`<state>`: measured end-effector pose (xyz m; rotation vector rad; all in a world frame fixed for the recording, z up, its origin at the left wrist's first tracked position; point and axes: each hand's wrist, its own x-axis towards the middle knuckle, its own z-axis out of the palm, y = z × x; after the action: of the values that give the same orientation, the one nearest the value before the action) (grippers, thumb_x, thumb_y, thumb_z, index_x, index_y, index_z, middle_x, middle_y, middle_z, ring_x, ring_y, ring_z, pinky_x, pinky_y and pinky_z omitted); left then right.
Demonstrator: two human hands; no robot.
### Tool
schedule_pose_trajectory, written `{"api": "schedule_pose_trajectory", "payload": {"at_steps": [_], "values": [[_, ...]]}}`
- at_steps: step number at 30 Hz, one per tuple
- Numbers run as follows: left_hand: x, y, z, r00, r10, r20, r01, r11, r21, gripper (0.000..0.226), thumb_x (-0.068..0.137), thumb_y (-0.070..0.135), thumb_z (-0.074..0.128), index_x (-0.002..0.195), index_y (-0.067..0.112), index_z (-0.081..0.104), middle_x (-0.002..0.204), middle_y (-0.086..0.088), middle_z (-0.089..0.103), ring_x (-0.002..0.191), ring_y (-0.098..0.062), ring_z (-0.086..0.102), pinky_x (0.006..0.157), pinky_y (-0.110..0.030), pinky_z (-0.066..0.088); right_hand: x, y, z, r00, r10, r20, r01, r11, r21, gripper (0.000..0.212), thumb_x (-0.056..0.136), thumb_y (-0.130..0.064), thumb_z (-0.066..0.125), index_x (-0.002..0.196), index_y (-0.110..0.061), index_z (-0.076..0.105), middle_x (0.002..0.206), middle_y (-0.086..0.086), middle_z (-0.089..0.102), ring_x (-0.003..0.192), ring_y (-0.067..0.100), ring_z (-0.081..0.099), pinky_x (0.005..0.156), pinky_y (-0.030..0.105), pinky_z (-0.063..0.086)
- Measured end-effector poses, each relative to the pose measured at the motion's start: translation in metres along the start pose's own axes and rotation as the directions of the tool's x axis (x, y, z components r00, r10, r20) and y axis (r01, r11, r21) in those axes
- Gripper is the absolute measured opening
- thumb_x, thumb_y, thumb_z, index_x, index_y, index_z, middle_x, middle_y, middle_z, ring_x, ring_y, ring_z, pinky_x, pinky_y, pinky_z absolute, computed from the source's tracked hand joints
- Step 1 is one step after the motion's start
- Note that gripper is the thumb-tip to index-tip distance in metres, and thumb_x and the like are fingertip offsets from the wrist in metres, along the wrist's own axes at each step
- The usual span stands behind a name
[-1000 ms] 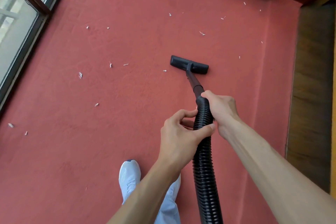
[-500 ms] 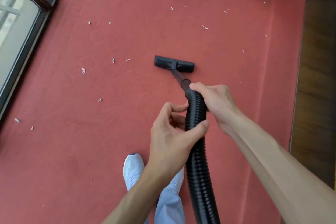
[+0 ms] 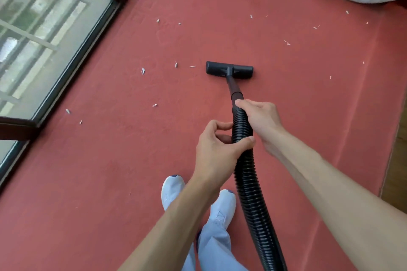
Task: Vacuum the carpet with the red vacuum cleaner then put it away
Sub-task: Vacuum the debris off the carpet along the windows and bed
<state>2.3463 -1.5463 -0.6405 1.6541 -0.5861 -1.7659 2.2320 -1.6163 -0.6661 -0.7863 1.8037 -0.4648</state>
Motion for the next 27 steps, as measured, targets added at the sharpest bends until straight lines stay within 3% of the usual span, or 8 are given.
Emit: {"api": "schedule_pose_trajectory", "payload": {"at_steps": [2, 5, 9, 13, 16, 21, 23, 27], "values": [[-0.023, -0.001, -0.012, 0.998, 0.037, 0.044, -0.035, 0.998, -0.043, 0.04, 0.07, 0.017, 0.086, 0.099, 0.018, 0.059, 0.077, -0.003, 0.065, 0.074, -0.026, 0.072, 0.073, -0.042, 0.06, -0.021, -0.002, -0.001, 0.999, -0.03, 0.03, 0.031, 0.999, -0.024, 0.039, 0.082, -0.037, 0.067, 0.089, 0.001, 0.071, 0.076, -0.001, 0.062, 0.074, 0.014, 0.054, 0.075, 0.033, 0.045], [-0.056, -0.011, -0.038, 0.997, 0.061, 0.055, -0.055, 0.993, -0.103, 0.045, 0.062, 0.022, 0.088, 0.097, 0.017, 0.059, 0.079, -0.003, 0.065, 0.082, -0.037, 0.072, 0.081, -0.056, 0.059, -0.056, -0.001, 0.009, 0.99, -0.048, 0.132, 0.054, 0.998, -0.037, 0.038, 0.087, -0.031, 0.065, 0.087, 0.007, 0.066, 0.073, -0.001, 0.051, 0.069, 0.011, 0.045, 0.068, 0.03, 0.036], [-0.071, -0.023, -0.065, 0.998, 0.051, -0.041, -0.058, 0.981, -0.183, 0.045, 0.061, 0.021, 0.088, 0.097, 0.015, 0.062, 0.081, -0.004, 0.068, 0.08, -0.034, 0.072, 0.079, -0.054, 0.06, -0.072, -0.002, 0.045, 0.987, -0.077, 0.14, 0.092, 0.991, -0.098, 0.033, 0.085, -0.035, 0.067, 0.088, -0.003, 0.074, 0.087, -0.005, 0.072, 0.093, 0.022, 0.064, 0.089, 0.033, 0.049], [-0.042, -0.026, -0.085, 0.992, 0.009, -0.127, -0.038, 0.973, -0.228, 0.045, 0.066, 0.02, 0.087, 0.104, 0.016, 0.063, 0.082, -0.005, 0.07, 0.087, -0.043, 0.072, 0.083, -0.058, 0.058, -0.041, -0.01, 0.089, 0.984, -0.118, 0.136, 0.139, 0.978, -0.155, 0.052, 0.069, -0.049, 0.067, 0.103, -0.01, 0.076, 0.109, -0.007, 0.073, 0.102, 0.01, 0.065, 0.096, 0.03, 0.048], [-0.011, -0.033, -0.096, 0.988, -0.036, -0.149, 0.005, 0.978, -0.207, 0.041, 0.075, 0.015, 0.086, 0.107, 0.019, 0.061, 0.089, -0.008, 0.07, 0.08, -0.026, 0.071, 0.084, -0.051, 0.057, -0.014, -0.007, 0.118, 0.982, -0.133, 0.133, 0.154, 0.974, -0.168, 0.063, 0.068, -0.051, 0.066, 0.119, -0.014, 0.071, 0.124, -0.004, 0.069, 0.115, 0.014, 0.062, 0.103, 0.032, 0.047], [0.0, -0.046, -0.108, 0.986, -0.073, -0.149, 0.027, 0.958, -0.287, 0.037, 0.079, 0.017, 0.083, 0.109, 0.021, 0.062, 0.089, -0.007, 0.068, 0.068, -0.016, 0.065, 0.059, -0.029, 0.048, -0.01, 0.003, 0.133, 0.981, -0.143, 0.133, 0.162, 0.976, -0.145, 0.069, 0.076, -0.06, 0.066, 0.131, -0.018, 0.064, 0.132, -0.005, 0.064, 0.121, 0.013, 0.059, 0.109, 0.036, 0.043], [-0.014, -0.044, -0.115, 0.99, -0.072, -0.122, 0.033, 0.954, -0.297, 0.034, 0.079, 0.017, 0.083, 0.107, 0.021, 0.063, 0.083, -0.003, 0.068, 0.067, -0.015, 0.065, 0.061, -0.029, 0.049, -0.022, 0.005, 0.132, 0.979, -0.137, 0.15, 0.158, 0.977, -0.144, 0.073, 0.069, -0.065, 0.064, 0.125, -0.018, 0.068, 0.125, -0.004, 0.068, 0.117, 0.013, 0.062, 0.107, 0.037, 0.045], [-0.055, -0.044, -0.136, 1.0, -0.029, -0.009, 0.025, 0.956, -0.293, 0.035, 0.075, 0.018, 0.084, 0.103, 0.017, 0.063, 0.078, 0.001, 0.067, 0.069, -0.017, 0.069, 0.061, -0.028, 0.053, -0.067, 0.004, 0.126, 0.982, -0.15, 0.117, 0.162, 0.981, -0.105, 0.033, 0.091, -0.032, 0.066, 0.095, 0.0, 0.072, 0.086, -0.002, 0.067, 0.081, 0.009, 0.058, 0.08, 0.029, 0.045]]}}
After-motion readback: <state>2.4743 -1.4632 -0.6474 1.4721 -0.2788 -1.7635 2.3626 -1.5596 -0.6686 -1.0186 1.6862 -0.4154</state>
